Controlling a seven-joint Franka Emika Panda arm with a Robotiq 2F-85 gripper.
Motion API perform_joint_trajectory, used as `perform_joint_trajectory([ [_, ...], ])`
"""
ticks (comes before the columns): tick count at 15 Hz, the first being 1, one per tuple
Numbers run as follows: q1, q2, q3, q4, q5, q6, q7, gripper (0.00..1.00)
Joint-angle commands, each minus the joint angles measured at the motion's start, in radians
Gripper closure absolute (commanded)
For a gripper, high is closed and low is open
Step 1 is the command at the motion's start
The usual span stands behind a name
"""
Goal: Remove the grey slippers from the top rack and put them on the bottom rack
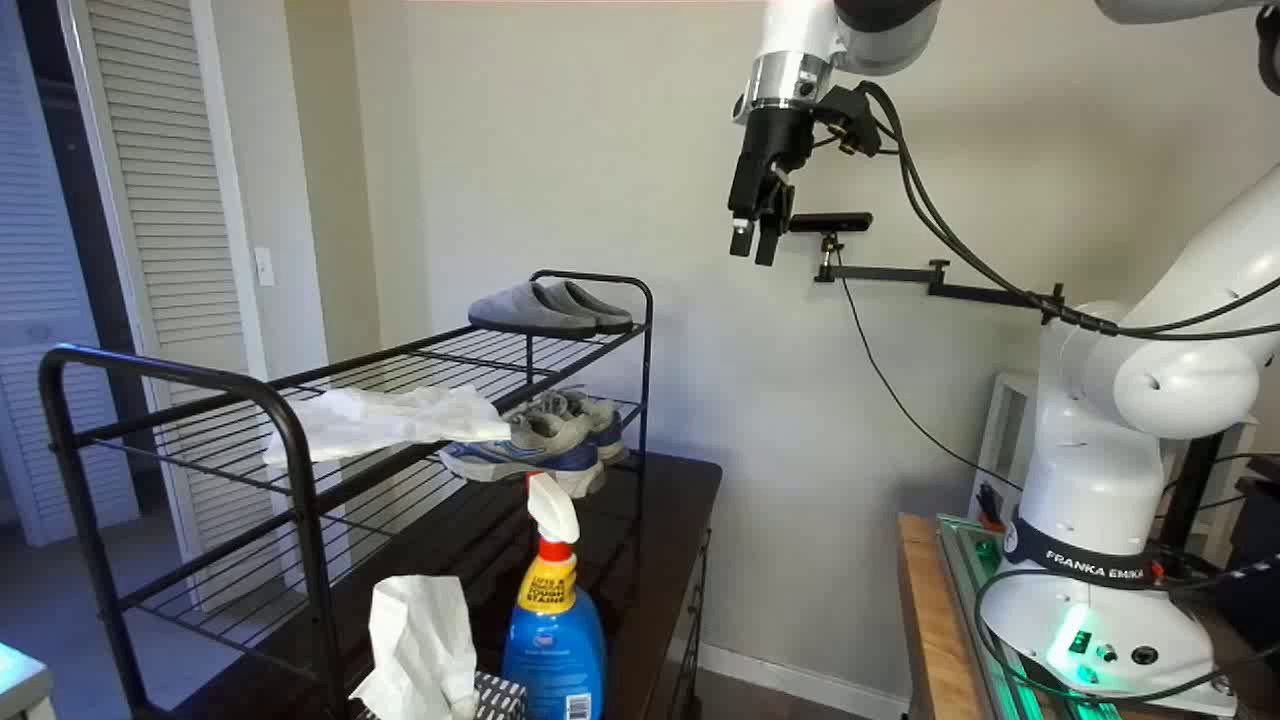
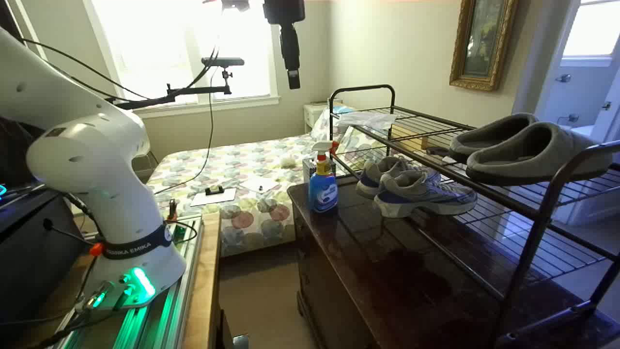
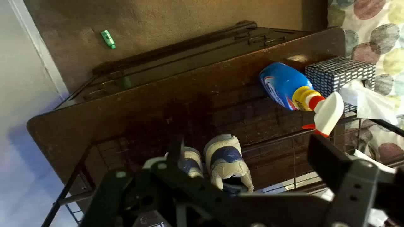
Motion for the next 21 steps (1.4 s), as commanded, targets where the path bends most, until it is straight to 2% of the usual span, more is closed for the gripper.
perform_joint_trajectory([
  [1,-0.006,0.001,0.004,0.002,0.002,-0.002,-0.003,0.0],
  [7,-0.006,0.001,0.004,0.002,0.002,-0.002,-0.003,0.0],
  [9,-0.022,-0.008,0.031,-0.034,-0.017,0.112,0.041,0.0],
  [13,-0.028,0.081,0.079,-0.057,-0.078,0.372,0.048,0.0],
  [17,-0.078,0.23,0.129,-0.005,-0.247,0.563,0.097,0.0],
  [21,-0.167,0.372,0.137,0.109,-0.465,0.641,0.206,0.0],
])
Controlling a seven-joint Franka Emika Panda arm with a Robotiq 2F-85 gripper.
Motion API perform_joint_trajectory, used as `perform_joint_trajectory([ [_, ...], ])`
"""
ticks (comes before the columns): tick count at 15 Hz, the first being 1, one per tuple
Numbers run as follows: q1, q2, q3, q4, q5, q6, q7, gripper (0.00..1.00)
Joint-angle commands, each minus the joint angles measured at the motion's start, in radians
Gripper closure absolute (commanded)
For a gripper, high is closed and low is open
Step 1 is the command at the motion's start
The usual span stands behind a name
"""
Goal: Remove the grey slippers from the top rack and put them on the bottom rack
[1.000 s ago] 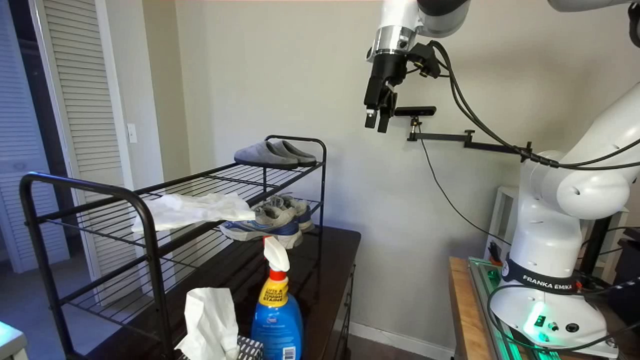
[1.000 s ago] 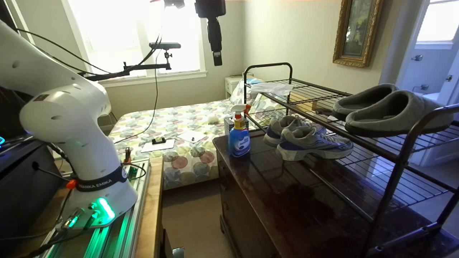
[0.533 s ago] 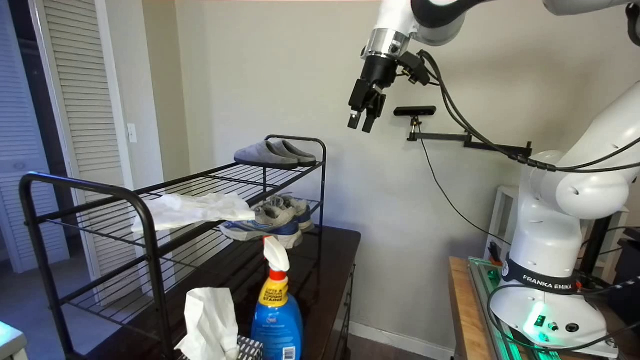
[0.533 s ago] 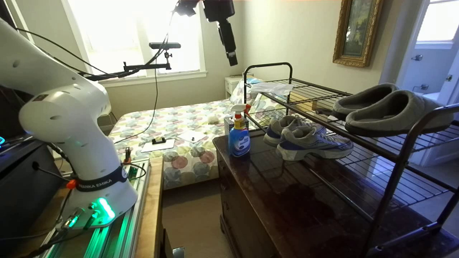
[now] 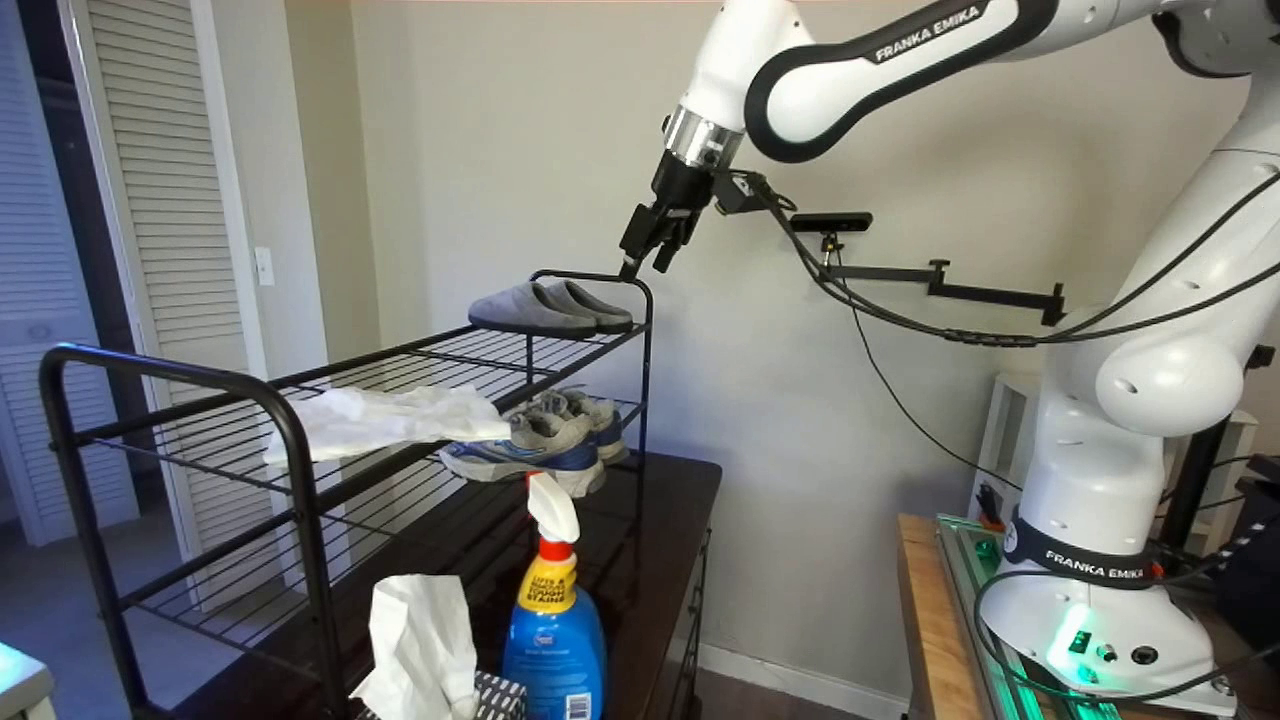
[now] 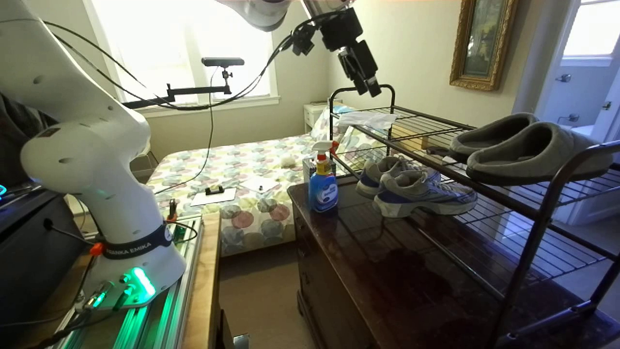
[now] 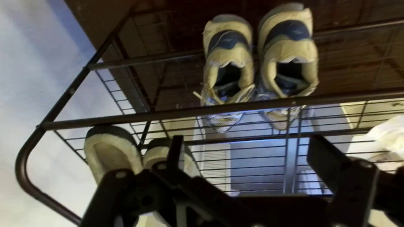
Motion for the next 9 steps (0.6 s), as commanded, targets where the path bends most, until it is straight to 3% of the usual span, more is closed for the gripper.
perform_joint_trajectory([
  [1,-0.077,0.155,0.009,0.156,-0.18,0.026,0.11,0.0],
  [4,-0.074,0.258,-0.022,0.281,-0.226,-0.038,0.14,0.0],
  [5,-0.049,0.284,-0.044,0.317,-0.162,-0.089,0.092,0.0],
  [6,-0.042,0.199,-0.058,0.207,-0.186,-0.012,0.1,0.0],
  [9,-0.027,0.264,-0.075,0.277,-0.183,-0.056,0.098,0.0],
])
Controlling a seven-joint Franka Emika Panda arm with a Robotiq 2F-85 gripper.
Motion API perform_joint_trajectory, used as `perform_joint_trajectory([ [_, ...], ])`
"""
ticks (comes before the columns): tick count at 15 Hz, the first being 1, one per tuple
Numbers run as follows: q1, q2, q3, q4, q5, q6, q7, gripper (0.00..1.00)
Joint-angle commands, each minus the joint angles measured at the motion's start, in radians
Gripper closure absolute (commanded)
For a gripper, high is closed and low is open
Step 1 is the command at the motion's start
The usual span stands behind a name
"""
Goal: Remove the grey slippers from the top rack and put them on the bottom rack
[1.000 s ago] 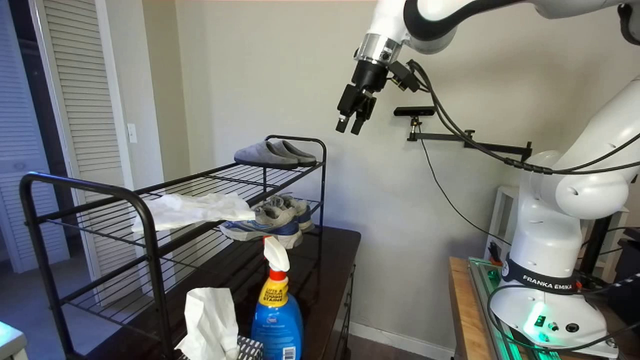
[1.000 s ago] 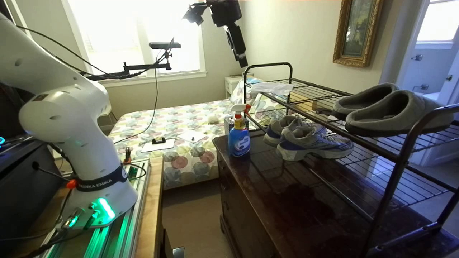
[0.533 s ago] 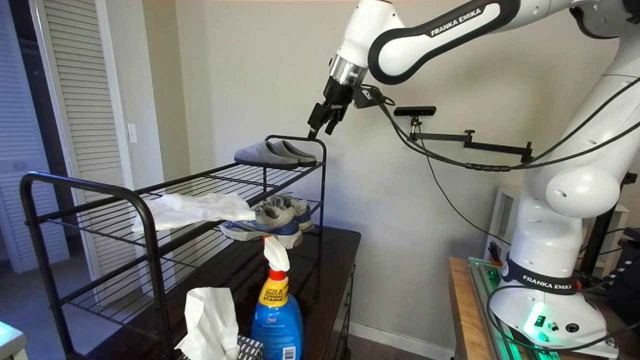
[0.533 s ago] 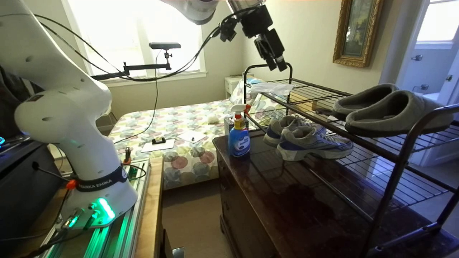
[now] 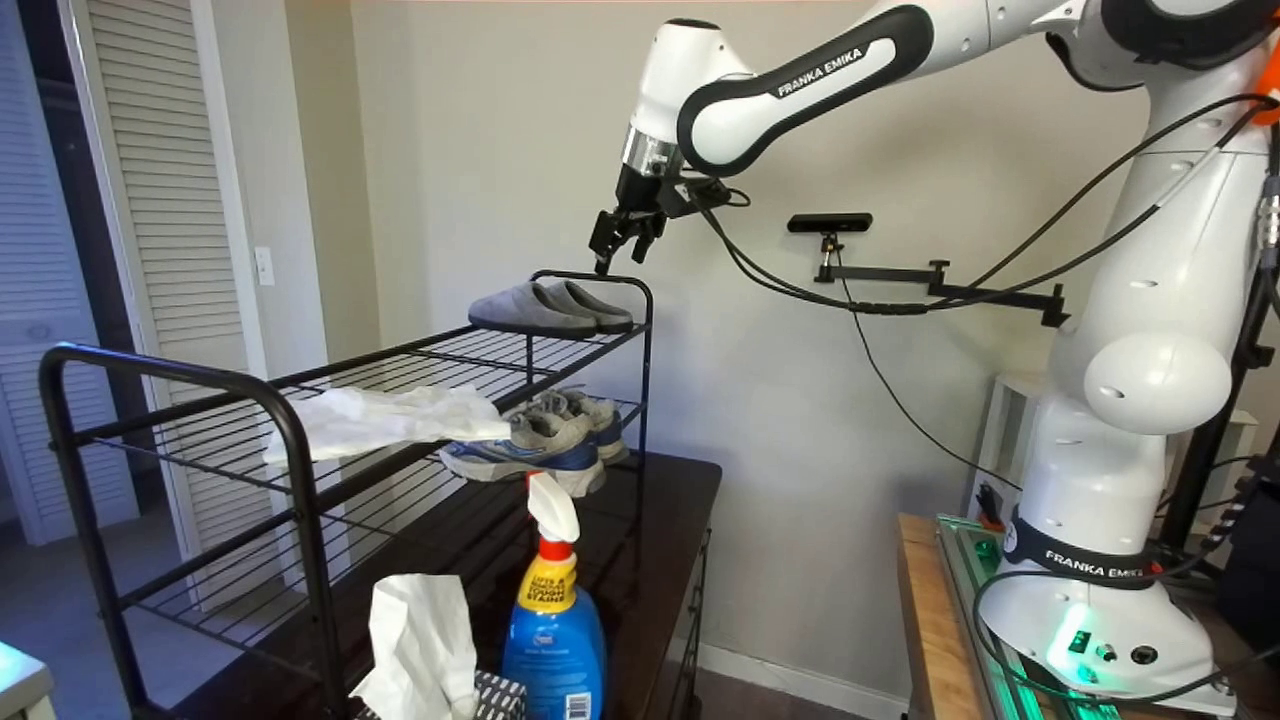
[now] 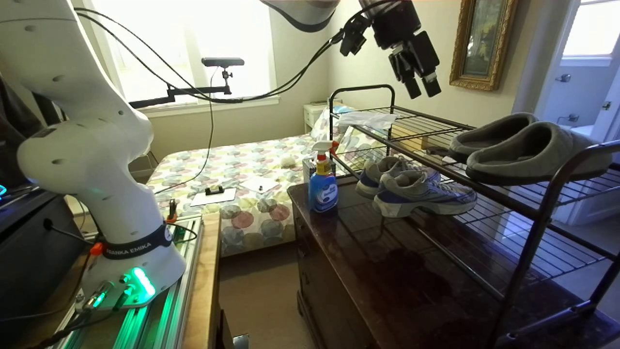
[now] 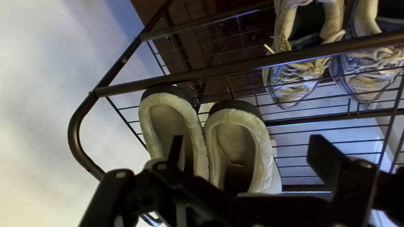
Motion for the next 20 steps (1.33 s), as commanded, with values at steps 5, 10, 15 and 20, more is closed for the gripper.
perform_joint_trajectory([
  [5,0.057,0.01,-0.112,-0.082,0.116,0.182,-0.229,0.0],
  [10,0.076,0.077,-0.18,-0.112,0.411,0.315,-0.556,0.0],
  [15,0.067,0.084,-0.18,-0.108,0.386,0.316,-0.523,0.0],
  [20,0.067,0.138,-0.182,-0.085,0.415,0.376,-0.533,0.0],
])
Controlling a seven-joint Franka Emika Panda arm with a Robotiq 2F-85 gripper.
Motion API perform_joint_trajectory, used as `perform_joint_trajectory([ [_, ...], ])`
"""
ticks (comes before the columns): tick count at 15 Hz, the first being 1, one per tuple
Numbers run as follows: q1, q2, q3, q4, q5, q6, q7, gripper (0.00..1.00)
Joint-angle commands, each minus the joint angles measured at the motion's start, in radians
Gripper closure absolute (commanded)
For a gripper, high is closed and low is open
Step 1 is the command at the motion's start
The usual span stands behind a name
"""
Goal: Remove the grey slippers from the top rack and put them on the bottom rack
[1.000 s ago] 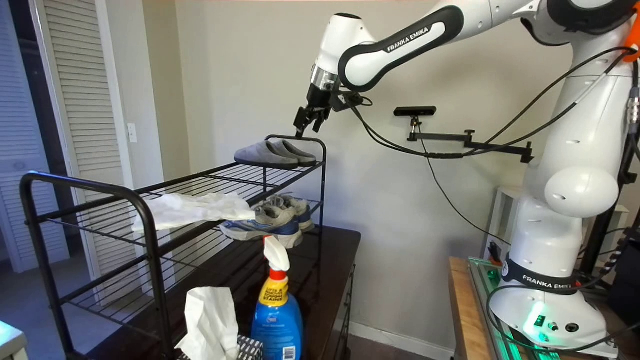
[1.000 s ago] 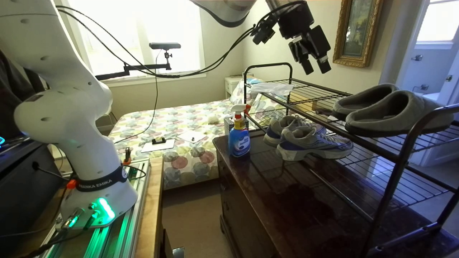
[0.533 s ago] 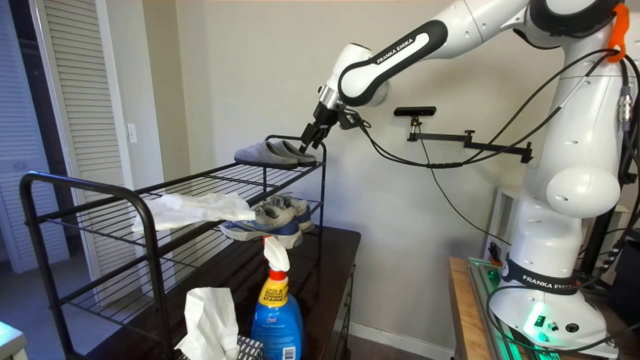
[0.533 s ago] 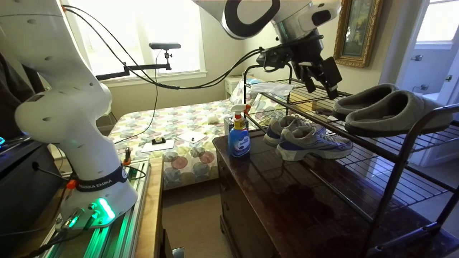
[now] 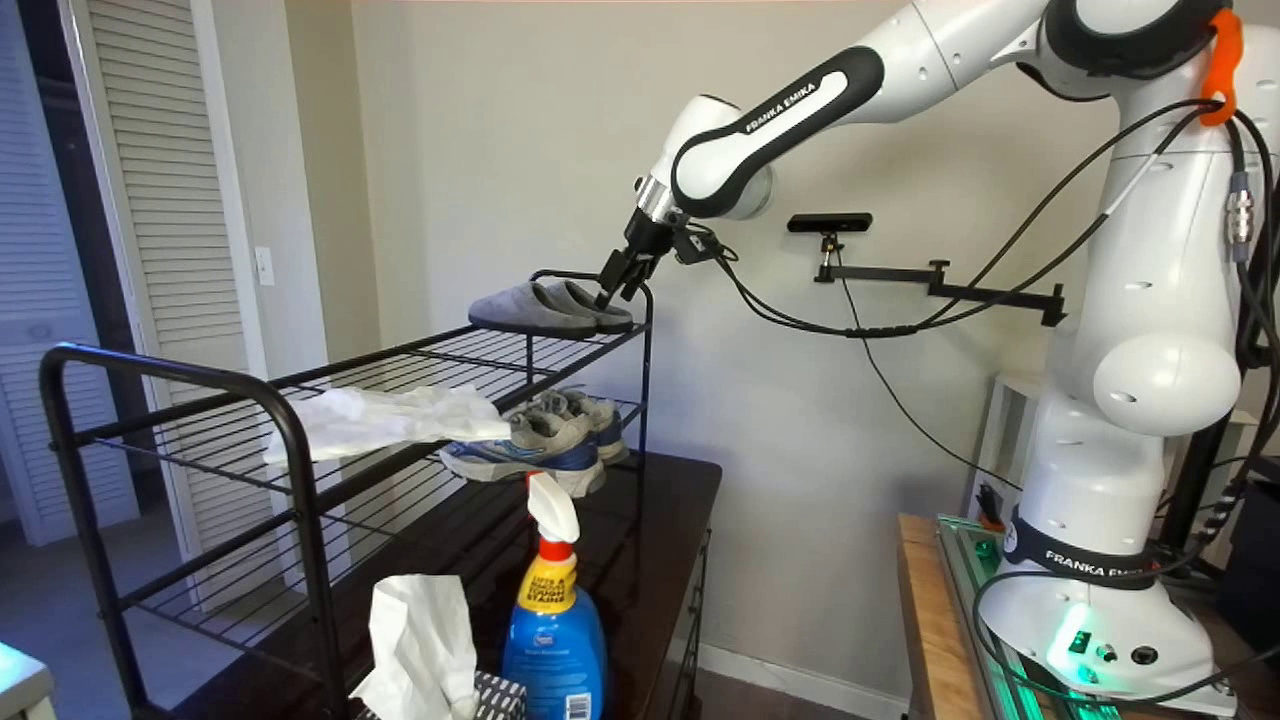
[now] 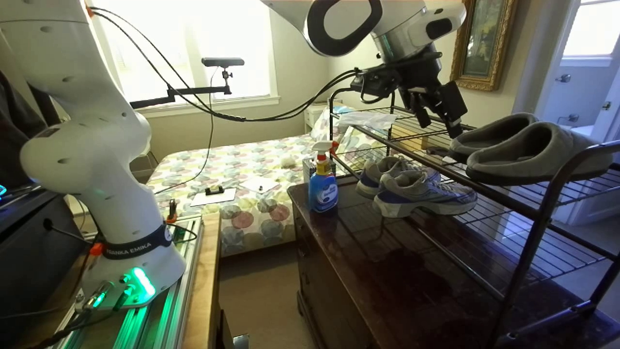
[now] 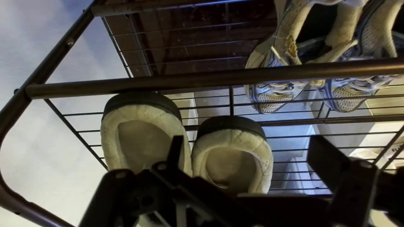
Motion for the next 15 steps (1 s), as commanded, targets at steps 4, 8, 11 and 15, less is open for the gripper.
perform_joint_trajectory([
  [4,0.006,0.152,-0.005,0.12,0.077,0.107,-0.017,0.0],
  [8,-0.014,0.237,0.002,0.238,0.097,0.136,-0.011,0.0],
  [11,-0.038,0.294,0.007,0.334,0.109,0.12,-0.027,0.0],
  [15,-0.079,0.358,0.048,0.41,0.158,0.084,-0.105,0.0],
])
